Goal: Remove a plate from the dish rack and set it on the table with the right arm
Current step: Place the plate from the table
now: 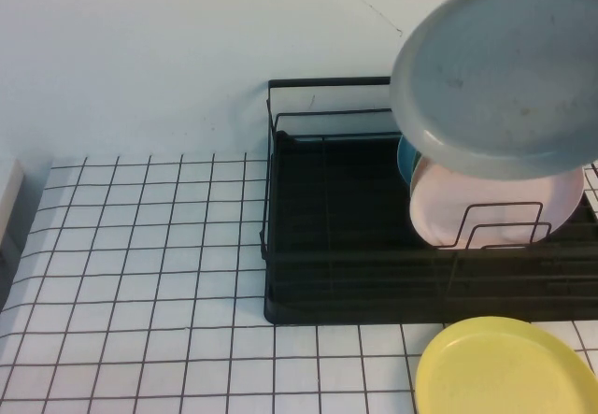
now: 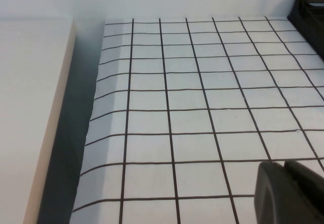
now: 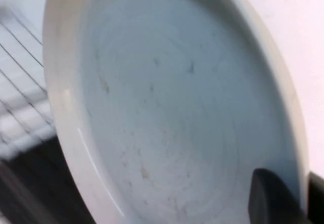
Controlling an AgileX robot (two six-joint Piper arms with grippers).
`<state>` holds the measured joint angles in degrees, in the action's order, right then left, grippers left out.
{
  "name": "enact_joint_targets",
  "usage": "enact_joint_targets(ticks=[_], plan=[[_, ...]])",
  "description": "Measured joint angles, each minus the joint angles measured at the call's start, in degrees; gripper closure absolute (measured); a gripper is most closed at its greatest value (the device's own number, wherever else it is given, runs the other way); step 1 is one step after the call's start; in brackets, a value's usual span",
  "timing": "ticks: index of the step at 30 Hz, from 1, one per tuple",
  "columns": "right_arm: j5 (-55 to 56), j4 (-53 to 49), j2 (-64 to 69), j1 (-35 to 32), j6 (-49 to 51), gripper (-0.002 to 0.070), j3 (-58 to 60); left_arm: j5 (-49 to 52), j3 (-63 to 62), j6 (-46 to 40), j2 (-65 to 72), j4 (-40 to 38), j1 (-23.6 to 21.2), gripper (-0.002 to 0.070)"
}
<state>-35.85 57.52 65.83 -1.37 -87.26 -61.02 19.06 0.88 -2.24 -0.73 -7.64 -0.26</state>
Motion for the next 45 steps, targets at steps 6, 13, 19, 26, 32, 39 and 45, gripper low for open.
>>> enact_joint_targets(ticks=[6, 13, 19, 26, 32, 39, 45], plan=[[-19.4, -14.93, -5.33, 0.0, 28.53, 0.0609, 0.15, 0.0, 0.0, 0.0, 0.0, 0.0, 0.0, 0.0678], [-21.1, -26.97, -5.16, 0.0, 42.55, 0.0609, 12.43, 0.0, 0.0, 0.0, 0.0, 0.0, 0.0, 0.0678], [-10.94, -29.95, -0.98, 0.0, 45.99, 0.0609, 23.27, 0.0, 0.0, 0.0, 0.0, 0.0, 0.0, 0.0678], [-6.27, -28.35, 8.02, 0.0, 46.07, 0.0609, 24.78, 0.0, 0.0, 0.0, 0.0, 0.0, 0.0, 0.0678], [-4.49, -26.32, 12.24, 0.0, 46.07, 0.0472, 24.78, 0.0, 0.0, -0.21, 0.0, 0.0, 0.0, 0.0678], [-4.13, -26.54, 12.35, 0.0, 46.07, 0.0388, 21.78, 0.0, 0.0, -0.21, 0.0, 0.0, 0.0, 0.0678], [-6.22, -26.89, 11.43, 0.0, 46.07, 0.0422, 17.33, 0.0, 0.0, -0.21, 0.0, 0.0, 0.0, 0.0678]])
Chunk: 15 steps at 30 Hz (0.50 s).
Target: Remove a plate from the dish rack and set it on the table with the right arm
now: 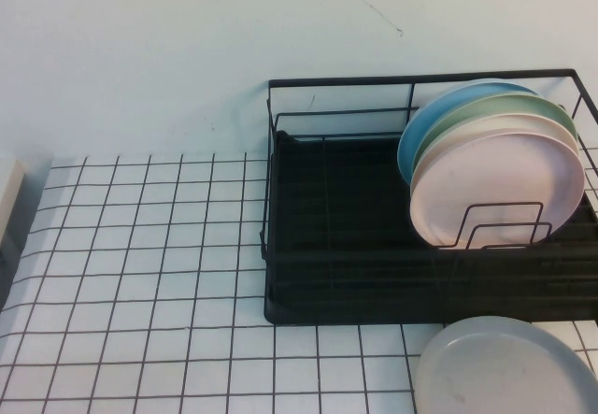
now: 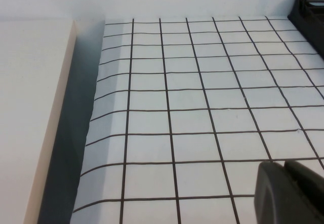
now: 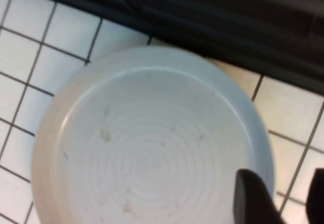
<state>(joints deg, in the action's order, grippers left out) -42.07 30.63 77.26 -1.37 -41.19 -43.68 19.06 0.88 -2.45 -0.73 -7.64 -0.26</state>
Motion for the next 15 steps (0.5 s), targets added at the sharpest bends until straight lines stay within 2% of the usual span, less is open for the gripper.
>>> enact_joint_targets(ticks=[7, 15], plan=[[-2.09, -0.51, -6.74, 0.0, -3.26, 0.0636, -4.5, 0.0, 0.0, 0.0, 0.0, 0.0, 0.0, 0.0678], [2.39, -4.15, -23.41, 0.0, -4.85, 0.0671, -5.99, 0.0, 0.0, 0.0, 0.0, 0.0, 0.0, 0.0678]])
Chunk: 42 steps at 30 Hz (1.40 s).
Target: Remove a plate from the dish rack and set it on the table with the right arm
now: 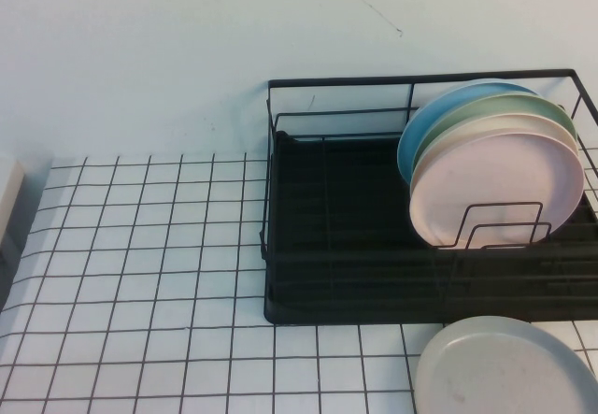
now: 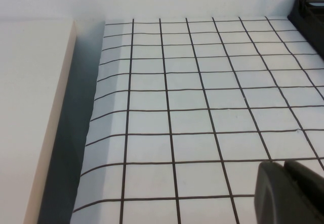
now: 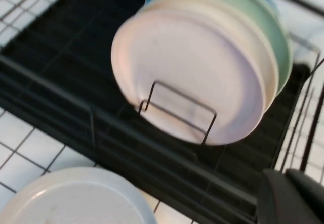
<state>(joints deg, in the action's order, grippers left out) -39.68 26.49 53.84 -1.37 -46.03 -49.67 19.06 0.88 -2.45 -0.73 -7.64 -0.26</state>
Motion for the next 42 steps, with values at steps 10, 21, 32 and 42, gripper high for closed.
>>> enact_joint_targets(ticks=[10, 21, 32, 42], plan=[[3.52, 0.8, -15.54, 0.0, -6.54, 0.0675, 8.8, 0.0, 0.0, 0.24, 0.0, 0.0, 0.0, 0.0678], [14.98, 2.74, -31.8, 0.0, -11.31, 0.0676, 28.14, 0.0, 0.0, 0.24, 0.0, 0.0, 0.0, 0.0678], [9.05, 5.69, -32.47, 0.0, -11.31, 0.0677, 32.51, 0.0, 0.0, 0.24, 0.0, 0.0, 0.0, 0.0678], [6.52, 5.72, -33.13, 0.0, -12.18, 0.0677, 33.06, 0.0, 0.0, 0.24, 0.0, 0.0, 0.0, 0.0678]])
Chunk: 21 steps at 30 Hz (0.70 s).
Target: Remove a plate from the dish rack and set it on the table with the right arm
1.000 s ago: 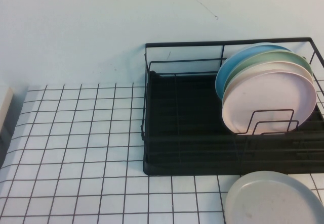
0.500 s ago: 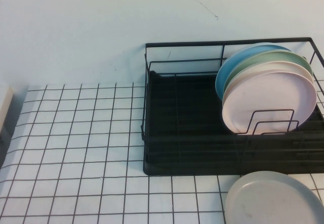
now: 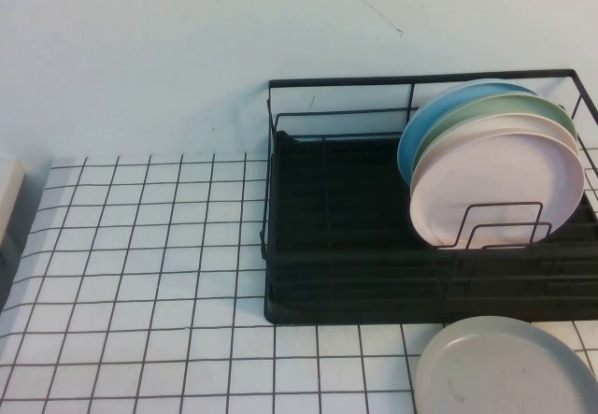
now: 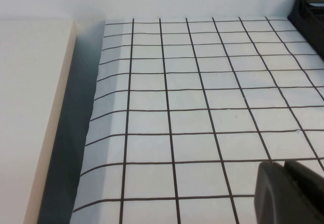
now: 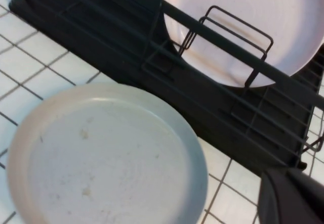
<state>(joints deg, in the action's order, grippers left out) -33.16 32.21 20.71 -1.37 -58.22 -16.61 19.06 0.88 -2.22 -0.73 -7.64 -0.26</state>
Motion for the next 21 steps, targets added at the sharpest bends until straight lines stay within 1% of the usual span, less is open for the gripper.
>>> enact_joint_targets(ticks=[2, 4, 6, 8, 9, 10, 13, 16, 21], plan=[[1.03, -0.13, -1.12, 0.0, -0.98, 0.0677, 1.31, 0.0, 0.0, 0.0, 0.0, 0.0, 0.0, 0.0678], [4.26, -0.28, -2.92, 0.0, -0.57, 0.0677, 3.44, 0.0, 0.0, 0.0, 0.0, 0.0, 0.0, 0.0678], [8.14, -2.16, -5.0, 0.0, 3.34, 0.0677, 5.85, 0.0, 0.0, 0.0, 0.0, 0.0, 0.0, 0.0678], [11.17, -7.79, -7.71, 0.0, 12.49, 0.0677, 8.36, 0.0, 0.0, -0.27, 0.0, 0.0, 0.0, 0.0678], [12.1, -12.14, -9.23, -0.23, 18.32, 0.0677, 9.65, 0.0, 0.0, -0.27, 0.0, 0.0, 0.0, 0.0678], [12.71, -16.95, -10.68, -0.35, 24.42, 0.0677, 10.91, 0.0, 0.0, -0.27, 0.0, 0.0, 0.0, 0.0678], [13.09, -27.48, -14.5, -0.94, 38.02, 0.0677, 14.86, 0.0, 0.0, -0.27, 0.0, 0.0, 0.0, 0.0678], [13.74, -31.06, -17.57, -1.04, 42.89, 0.0677, 17.78, 0.0, 0.0, -0.27, 0.0, 0.0, 0.0, 0.0678], [13.24, -32.67, -21.12, -1.04, 44.61, 0.0677, 17.92, 0.0, 0.0, -0.27, 0.0, 0.0, 0.0, 0.0678]])
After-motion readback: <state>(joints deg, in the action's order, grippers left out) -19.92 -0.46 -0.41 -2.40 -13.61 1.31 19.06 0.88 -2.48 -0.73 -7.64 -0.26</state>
